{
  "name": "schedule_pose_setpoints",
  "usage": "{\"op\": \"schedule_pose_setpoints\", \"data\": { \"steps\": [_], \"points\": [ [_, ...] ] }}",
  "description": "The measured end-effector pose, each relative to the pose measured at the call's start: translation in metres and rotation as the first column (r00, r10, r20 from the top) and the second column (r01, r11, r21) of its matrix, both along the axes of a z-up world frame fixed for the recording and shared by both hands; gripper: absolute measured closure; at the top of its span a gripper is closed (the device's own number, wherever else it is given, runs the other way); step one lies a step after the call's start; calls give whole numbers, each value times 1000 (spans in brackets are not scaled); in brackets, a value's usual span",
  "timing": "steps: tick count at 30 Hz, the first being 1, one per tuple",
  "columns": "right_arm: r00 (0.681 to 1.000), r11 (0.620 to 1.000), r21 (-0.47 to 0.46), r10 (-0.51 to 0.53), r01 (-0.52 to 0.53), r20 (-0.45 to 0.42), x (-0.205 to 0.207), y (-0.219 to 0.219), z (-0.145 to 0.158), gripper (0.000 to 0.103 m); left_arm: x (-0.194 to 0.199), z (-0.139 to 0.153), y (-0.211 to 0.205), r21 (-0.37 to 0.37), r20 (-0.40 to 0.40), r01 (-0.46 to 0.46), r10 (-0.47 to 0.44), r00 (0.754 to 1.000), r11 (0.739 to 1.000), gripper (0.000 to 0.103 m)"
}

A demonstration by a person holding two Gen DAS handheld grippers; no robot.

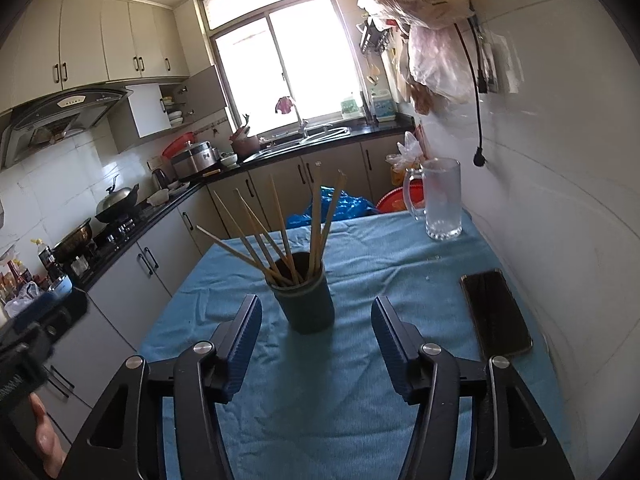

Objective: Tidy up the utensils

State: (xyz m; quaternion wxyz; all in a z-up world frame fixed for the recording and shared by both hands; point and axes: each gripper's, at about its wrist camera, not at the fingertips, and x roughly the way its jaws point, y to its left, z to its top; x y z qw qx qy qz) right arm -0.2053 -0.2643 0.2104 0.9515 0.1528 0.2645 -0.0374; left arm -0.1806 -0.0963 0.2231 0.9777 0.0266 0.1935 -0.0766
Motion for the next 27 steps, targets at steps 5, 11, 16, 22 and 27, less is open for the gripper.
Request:
{"op": "schedule_pose_setpoints", "data": {
  "steps": [5, 11, 16, 22, 27],
  "points": [
    [1000, 1000, -10, -11, 11, -11, -11, 8, -8, 39, -22, -3, 2, 46, 45, -49, 47, 998, 998, 0],
    [1000, 997, -73, -3, 1, -30, -26, 23, -18, 34, -38, -16, -3, 83, 39, -53, 50, 998, 995, 0],
    [998, 993, -117, -16, 9, -56, -35, 26, -26, 31, -33, -29, -3, 52, -22, -28, 30, 999, 998, 0],
    [995, 992, -122, -55, 45, -79, -36, 17, -34, 30, -25, -47, -5, 49, -82, -24, 28, 996, 999, 0],
    [992, 992, -112, -65, 53, -104, -30, 14, -42, 29, -13, -61, -8, 48, -143, -16, 22, 989, 999, 0]
  ]
}}
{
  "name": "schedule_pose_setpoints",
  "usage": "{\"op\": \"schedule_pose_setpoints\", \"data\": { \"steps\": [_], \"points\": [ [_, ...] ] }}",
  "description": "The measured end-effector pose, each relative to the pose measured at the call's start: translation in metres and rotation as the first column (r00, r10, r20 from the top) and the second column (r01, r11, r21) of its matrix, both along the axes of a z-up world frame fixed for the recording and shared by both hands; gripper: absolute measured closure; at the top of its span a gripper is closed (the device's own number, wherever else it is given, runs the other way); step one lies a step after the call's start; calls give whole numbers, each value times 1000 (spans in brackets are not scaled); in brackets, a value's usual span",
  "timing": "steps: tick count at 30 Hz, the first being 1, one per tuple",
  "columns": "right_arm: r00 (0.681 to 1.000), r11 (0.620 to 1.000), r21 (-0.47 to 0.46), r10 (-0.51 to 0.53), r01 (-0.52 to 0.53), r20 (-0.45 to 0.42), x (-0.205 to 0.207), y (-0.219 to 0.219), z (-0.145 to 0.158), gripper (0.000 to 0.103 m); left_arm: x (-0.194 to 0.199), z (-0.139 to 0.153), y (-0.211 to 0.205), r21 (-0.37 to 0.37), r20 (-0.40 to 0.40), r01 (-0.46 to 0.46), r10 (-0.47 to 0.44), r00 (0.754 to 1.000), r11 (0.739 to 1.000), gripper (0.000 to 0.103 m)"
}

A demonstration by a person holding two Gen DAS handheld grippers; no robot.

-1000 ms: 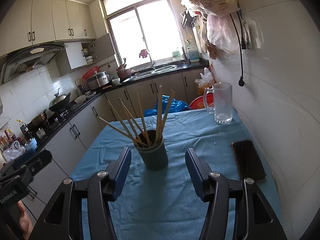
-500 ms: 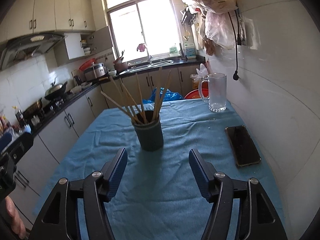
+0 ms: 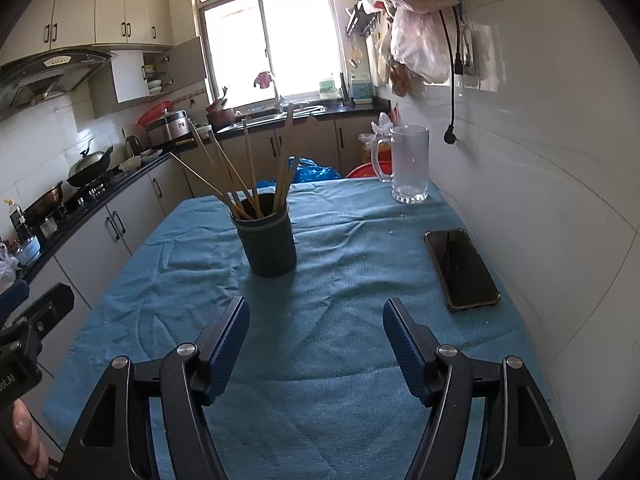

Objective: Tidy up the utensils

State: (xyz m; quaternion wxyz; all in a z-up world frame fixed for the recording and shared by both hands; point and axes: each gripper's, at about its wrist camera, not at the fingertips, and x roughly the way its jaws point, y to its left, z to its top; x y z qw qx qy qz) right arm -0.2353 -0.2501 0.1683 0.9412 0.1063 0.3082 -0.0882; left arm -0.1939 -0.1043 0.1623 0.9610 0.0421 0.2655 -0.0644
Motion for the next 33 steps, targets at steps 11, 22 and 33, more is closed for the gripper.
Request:
{"op": "schedule_pose_setpoints", "data": {
  "steps": [11, 22, 33],
  "points": [
    [999, 1000, 12, -4, 5, -40, 13, 3, -14, 28, 18, -20, -2, -11, -86, 7, -8, 996, 1000, 0],
    [998, 1000, -2, 7, -7, -54, 21, 12, -19, 27, 28, -32, 3, -24, -142, 4, -7, 990, 1000, 0],
    [998, 1000, 3, 8, -8, -60, 23, 13, -21, 26, 33, -39, 4, -29, -180, 7, -12, 984, 1000, 0]
  ]
}}
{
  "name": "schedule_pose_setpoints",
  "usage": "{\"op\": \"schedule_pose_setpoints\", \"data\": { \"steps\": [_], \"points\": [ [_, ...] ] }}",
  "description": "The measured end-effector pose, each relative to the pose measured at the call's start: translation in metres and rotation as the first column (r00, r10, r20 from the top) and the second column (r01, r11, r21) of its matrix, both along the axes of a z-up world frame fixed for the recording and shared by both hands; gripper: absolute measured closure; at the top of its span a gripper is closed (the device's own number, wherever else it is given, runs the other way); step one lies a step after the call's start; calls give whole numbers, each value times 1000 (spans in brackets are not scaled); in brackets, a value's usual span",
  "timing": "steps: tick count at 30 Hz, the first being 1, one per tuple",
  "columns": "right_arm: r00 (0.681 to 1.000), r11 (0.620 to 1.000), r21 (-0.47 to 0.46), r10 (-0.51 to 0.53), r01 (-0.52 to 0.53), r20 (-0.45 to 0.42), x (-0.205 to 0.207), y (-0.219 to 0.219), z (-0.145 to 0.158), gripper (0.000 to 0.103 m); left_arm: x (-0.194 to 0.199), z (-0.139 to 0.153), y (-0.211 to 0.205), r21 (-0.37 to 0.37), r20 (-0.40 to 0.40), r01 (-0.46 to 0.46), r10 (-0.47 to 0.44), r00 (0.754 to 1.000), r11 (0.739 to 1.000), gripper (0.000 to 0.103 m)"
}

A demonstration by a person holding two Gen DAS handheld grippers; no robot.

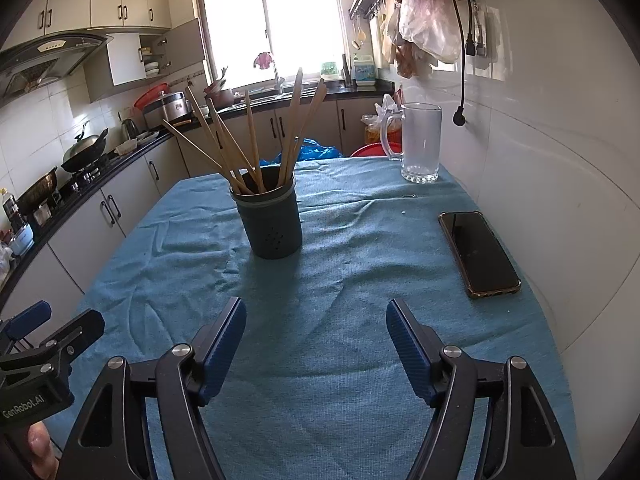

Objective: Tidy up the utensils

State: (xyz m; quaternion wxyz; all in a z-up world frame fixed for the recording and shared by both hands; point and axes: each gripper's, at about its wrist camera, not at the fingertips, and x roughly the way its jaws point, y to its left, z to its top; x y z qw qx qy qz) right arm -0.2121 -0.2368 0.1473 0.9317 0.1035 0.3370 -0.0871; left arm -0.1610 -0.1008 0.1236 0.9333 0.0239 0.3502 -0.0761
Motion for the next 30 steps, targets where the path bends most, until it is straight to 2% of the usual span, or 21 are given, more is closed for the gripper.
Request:
{"op": "schedule_pose_setpoints", "data": {
  "steps": [30],
  "points": [
    [1000, 1000, 19, -17, 17, -6, -1, -2, -6, 23, 6, -12, 0, 13, -44, -3, 4, 999, 1000, 0]
  ]
}}
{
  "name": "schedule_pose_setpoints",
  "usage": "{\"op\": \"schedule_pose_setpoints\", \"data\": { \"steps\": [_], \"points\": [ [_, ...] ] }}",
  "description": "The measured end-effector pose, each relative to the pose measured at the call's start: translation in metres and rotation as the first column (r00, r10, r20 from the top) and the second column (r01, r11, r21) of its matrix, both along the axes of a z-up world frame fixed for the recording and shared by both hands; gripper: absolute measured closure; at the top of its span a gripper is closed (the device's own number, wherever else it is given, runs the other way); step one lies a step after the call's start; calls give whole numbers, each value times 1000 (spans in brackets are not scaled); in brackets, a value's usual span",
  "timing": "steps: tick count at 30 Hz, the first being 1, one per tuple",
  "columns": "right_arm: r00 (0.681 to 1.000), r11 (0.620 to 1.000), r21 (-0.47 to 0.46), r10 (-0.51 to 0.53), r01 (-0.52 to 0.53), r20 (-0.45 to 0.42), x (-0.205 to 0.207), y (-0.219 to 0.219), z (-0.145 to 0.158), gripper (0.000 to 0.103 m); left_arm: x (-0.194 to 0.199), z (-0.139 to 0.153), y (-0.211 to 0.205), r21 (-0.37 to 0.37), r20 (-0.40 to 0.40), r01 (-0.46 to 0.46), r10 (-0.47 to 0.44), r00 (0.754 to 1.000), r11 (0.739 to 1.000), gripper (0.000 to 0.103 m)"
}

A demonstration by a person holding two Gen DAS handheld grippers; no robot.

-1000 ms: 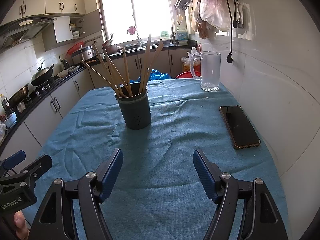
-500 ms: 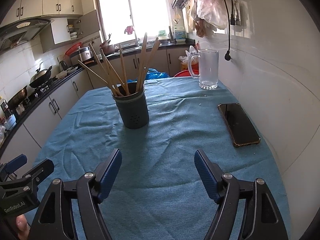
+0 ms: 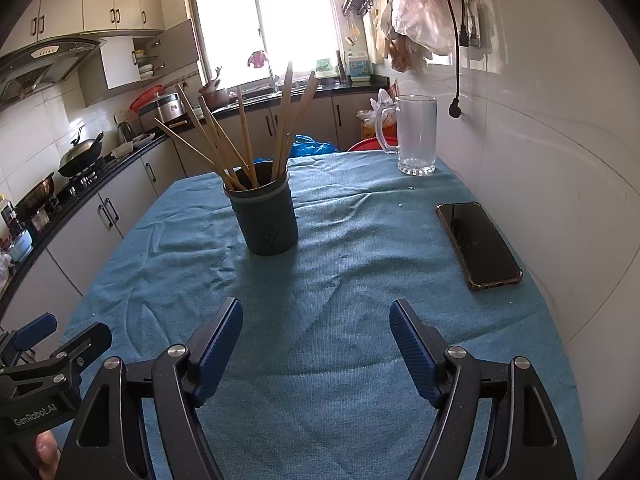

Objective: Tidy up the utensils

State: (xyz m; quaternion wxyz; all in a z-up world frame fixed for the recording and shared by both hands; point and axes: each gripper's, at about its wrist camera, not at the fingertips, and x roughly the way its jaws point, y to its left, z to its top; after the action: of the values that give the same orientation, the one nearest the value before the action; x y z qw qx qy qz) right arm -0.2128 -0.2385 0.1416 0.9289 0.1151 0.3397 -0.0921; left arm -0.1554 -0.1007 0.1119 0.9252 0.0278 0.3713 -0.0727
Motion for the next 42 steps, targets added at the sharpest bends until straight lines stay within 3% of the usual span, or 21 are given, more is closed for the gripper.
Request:
{"op": "schedule_pose_setpoints", "data": {
  "steps": [42],
  "points": [
    [1000, 1000, 18, 5, -4, -16, 2, 2, -11, 21, 0, -9, -2, -10, -40, 20, -21, 999, 1000, 0]
  ]
}}
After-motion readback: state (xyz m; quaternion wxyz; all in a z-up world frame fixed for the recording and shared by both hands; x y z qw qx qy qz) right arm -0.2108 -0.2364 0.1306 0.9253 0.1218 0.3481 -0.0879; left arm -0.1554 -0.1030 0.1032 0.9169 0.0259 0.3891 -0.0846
